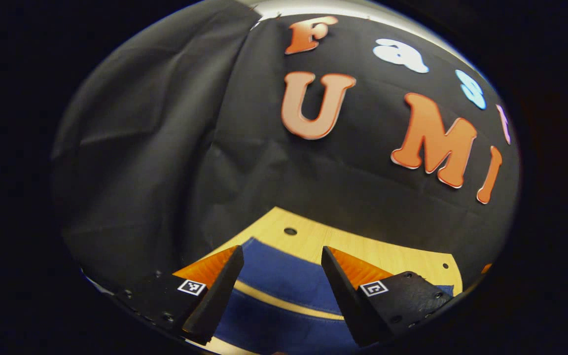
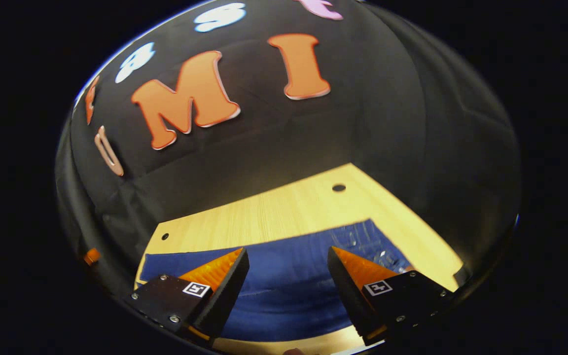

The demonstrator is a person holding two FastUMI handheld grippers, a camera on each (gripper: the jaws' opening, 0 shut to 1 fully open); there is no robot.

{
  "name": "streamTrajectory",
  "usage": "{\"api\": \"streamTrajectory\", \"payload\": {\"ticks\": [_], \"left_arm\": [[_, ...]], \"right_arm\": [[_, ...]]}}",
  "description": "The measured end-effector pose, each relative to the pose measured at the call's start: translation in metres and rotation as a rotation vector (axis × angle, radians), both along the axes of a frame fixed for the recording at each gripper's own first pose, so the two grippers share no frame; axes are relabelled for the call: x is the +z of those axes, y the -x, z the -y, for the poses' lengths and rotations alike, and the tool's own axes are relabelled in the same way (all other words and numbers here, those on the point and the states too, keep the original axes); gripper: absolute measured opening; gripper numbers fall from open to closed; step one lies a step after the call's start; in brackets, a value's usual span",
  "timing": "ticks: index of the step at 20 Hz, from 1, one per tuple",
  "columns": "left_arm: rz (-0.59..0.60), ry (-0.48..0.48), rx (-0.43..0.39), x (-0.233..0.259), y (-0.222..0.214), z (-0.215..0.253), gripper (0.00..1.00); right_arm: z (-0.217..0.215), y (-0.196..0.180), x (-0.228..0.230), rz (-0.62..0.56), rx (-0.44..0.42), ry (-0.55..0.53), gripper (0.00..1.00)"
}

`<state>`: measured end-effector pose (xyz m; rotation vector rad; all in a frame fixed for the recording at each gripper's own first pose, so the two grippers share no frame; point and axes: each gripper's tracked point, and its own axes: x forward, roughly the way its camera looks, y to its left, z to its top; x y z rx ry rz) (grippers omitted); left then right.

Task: Grasp the waist and the cuffs of the jeans and fold them to make the two legs overlap; first hold the waist and fold one-third of the jeans toward the cuffs, then hold the cuffs and fold the remaining one-third in the same direction to finish folding.

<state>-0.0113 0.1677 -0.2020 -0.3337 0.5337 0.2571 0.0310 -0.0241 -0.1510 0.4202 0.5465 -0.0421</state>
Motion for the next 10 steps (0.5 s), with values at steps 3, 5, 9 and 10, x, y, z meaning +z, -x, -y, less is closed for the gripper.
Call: {"api": "streamTrajectory", "payload": {"ticks": [3,5,9,10], "left_arm": [[-0.126,0.157,0.071,-0.050,0.029,-0.022,0.97],[-0.223,0.302,0.134,-0.083,0.050,-0.032,0.98],[-0.396,0.507,0.289,-0.140,0.080,-0.051,0.98],[-0.416,0.539,0.320,-0.147,0.085,-0.057,0.98]], "right_arm": [[0.022,0.016,-0.048,-0.141,-0.052,-0.145,0.98],[0.030,0.023,-0.071,-0.214,-0.102,-0.228,0.99],[0.048,0.041,-0.112,-0.323,-0.159,-0.329,0.98],[0.053,0.045,-0.122,-0.347,-0.162,-0.334,0.98]]}}
